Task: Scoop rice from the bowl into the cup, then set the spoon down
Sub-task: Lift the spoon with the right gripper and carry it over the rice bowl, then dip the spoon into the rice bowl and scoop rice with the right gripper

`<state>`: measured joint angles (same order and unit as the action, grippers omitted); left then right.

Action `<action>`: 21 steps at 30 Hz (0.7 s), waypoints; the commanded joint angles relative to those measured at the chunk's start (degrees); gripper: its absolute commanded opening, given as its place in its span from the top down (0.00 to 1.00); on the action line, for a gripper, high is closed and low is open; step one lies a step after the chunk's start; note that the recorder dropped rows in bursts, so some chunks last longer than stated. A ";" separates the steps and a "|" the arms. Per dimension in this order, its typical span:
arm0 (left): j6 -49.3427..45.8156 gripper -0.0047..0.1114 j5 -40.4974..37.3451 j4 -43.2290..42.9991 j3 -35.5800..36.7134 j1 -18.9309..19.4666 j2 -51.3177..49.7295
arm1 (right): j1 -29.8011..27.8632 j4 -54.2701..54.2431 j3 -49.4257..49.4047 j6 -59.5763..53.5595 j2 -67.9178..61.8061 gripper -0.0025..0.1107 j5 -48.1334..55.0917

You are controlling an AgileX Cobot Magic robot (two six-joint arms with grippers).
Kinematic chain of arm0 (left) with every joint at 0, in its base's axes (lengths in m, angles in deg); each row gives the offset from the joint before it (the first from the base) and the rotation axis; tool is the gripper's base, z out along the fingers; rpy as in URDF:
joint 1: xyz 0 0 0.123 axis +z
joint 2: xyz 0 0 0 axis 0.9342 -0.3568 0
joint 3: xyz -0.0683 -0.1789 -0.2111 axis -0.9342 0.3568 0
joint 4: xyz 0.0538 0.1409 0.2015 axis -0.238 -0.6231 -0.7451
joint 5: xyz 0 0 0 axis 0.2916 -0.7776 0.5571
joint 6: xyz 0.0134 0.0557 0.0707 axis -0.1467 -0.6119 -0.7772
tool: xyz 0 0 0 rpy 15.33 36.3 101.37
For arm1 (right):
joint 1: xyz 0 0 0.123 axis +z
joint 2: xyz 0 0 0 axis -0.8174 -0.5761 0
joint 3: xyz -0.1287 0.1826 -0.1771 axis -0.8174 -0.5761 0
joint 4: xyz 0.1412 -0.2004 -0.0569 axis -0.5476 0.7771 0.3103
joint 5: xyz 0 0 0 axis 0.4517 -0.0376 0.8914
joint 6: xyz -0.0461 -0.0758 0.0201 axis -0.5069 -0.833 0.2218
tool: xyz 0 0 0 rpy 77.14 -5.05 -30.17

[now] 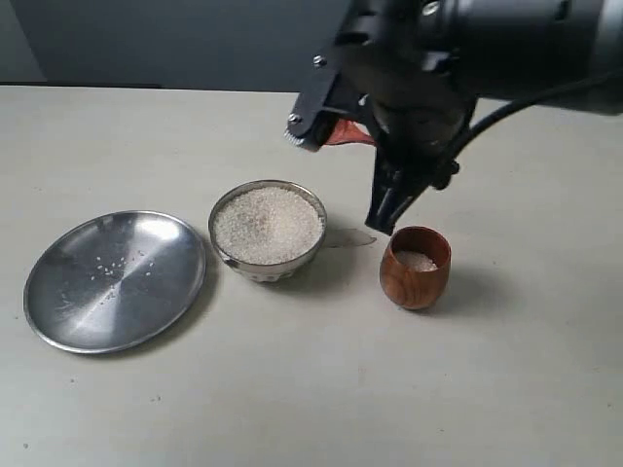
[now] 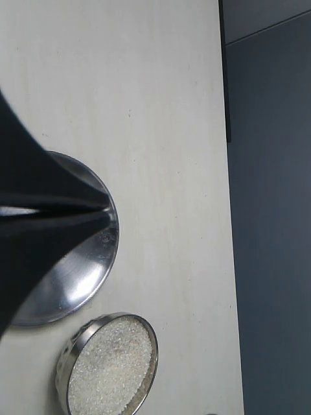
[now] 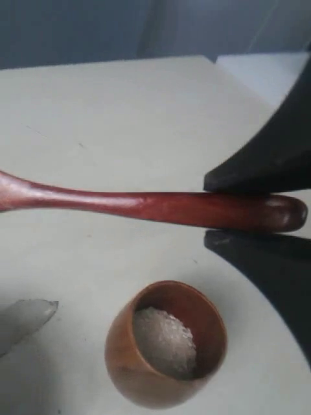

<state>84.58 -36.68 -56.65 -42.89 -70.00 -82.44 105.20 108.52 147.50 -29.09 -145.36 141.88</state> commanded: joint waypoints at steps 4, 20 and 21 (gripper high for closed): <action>0.02 0.96 0.27 0.32 -0.29 -0.40 -0.20 | 6.15 10.67 3.79 0.00 -8.80 0.98 0.58; 0.02 0.96 0.27 0.32 -0.29 -0.40 -0.20 | 6.88 16.29 3.79 1.72 -16.11 0.98 0.58; 0.02 0.96 0.27 0.32 -0.29 -0.40 -0.20 | 6.99 16.29 3.79 1.72 -16.35 0.98 0.58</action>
<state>84.58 -36.68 -56.65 -42.89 -70.00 -82.44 112.03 123.95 150.98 -27.80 -161.43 142.18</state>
